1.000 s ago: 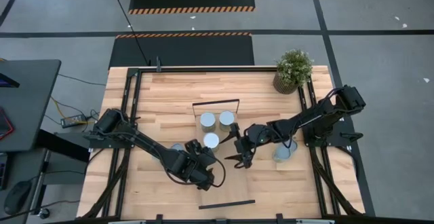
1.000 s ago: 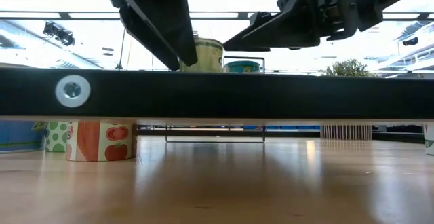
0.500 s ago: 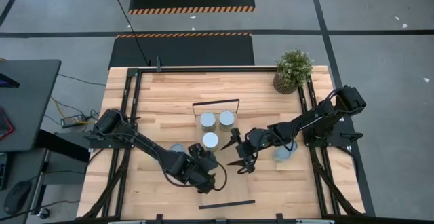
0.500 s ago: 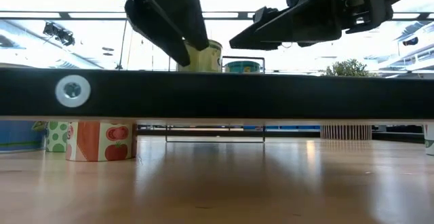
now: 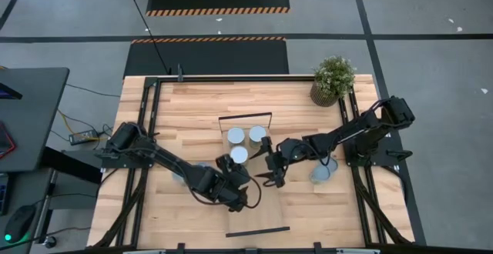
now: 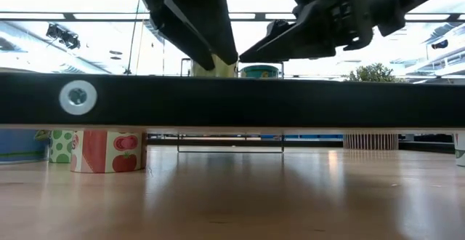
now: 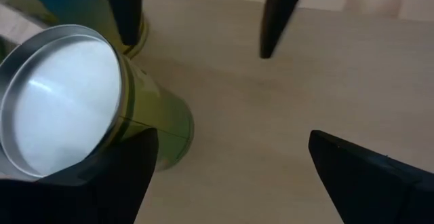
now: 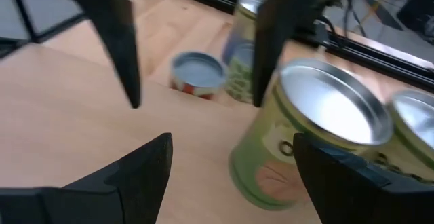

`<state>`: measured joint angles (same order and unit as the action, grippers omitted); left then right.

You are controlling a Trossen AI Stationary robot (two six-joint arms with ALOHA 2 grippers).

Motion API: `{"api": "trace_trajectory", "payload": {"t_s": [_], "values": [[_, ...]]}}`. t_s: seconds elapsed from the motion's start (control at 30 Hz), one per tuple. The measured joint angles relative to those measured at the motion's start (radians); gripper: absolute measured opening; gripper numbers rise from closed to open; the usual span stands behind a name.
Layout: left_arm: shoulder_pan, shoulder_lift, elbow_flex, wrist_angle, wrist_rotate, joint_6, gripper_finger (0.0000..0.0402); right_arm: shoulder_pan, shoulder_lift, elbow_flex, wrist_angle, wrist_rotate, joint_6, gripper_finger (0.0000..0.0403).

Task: Pick and place cans onto a shelf
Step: Put the large canned oranges on the shelf, then put the large canned peas on the shelf

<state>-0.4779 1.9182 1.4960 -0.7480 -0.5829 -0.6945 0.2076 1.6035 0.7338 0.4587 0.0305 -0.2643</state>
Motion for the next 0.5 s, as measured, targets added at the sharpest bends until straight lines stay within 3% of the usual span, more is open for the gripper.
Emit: {"api": "trace_trajectory", "payload": {"t_s": [0.33, 0.5], "values": [[0.021, 0.0, 0.0, -0.042, 0.002, -0.028, 0.0387, -0.028, 0.0, 0.0, -0.002, -0.004, 0.046, 0.0313], [-0.001, 0.0, 0.007, -0.058, 0.083, -0.044, 0.0387, -0.013, -0.007, -0.001, -0.049, -0.001, 0.062, 0.0313]]}}
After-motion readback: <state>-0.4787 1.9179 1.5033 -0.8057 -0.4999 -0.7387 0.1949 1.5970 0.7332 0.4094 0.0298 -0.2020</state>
